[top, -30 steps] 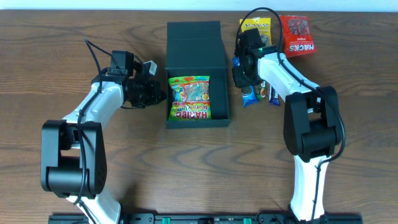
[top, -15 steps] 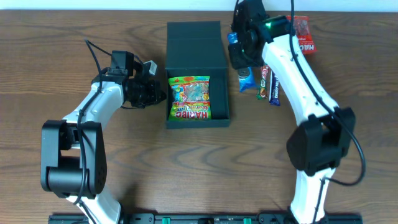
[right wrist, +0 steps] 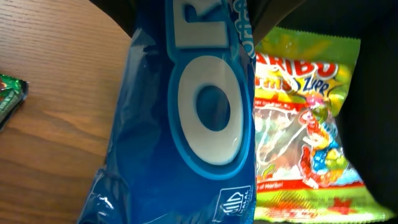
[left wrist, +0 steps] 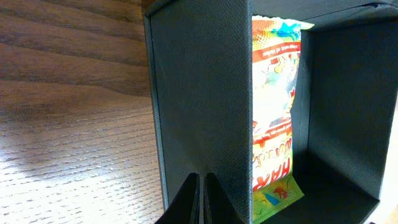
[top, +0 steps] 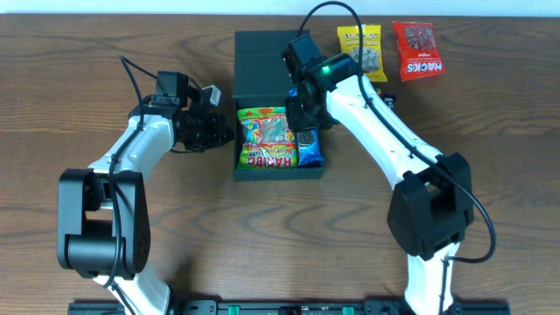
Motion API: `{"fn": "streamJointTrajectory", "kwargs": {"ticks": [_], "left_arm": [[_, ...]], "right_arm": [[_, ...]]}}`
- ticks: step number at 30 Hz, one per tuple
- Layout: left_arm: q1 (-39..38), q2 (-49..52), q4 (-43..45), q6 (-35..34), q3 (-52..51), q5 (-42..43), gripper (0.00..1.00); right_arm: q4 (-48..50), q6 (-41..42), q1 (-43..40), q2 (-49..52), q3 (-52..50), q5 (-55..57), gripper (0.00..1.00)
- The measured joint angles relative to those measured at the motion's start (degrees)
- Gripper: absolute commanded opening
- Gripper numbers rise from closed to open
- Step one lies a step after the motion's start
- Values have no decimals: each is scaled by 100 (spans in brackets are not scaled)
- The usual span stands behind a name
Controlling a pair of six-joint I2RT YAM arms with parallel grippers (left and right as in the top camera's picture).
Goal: Pack container
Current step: 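Place the Oreo pack into the box beside the Haribo bag, then reach the right gripper to the yellow Hacks bag and lift it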
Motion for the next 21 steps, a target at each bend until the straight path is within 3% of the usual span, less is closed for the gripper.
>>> {"fn": "streamJointTrajectory", "kwargs": {"ticks": [5, 12, 15, 21], "left_arm": [[0, 0, -2, -2, 0, 2, 6], [-2, 0, -28, 0, 0, 2, 6], [-2, 0, -28, -2, 0, 2, 6], [-2, 0, -28, -2, 0, 2, 6]], "right_arm": [[50, 138, -2, 0, 0, 98, 72], [-72, 142, -105, -7, 114, 201, 73], [-31, 144, -216, -96, 234, 520, 80], [439, -142, -1051, -603, 367, 1427, 81]]}}
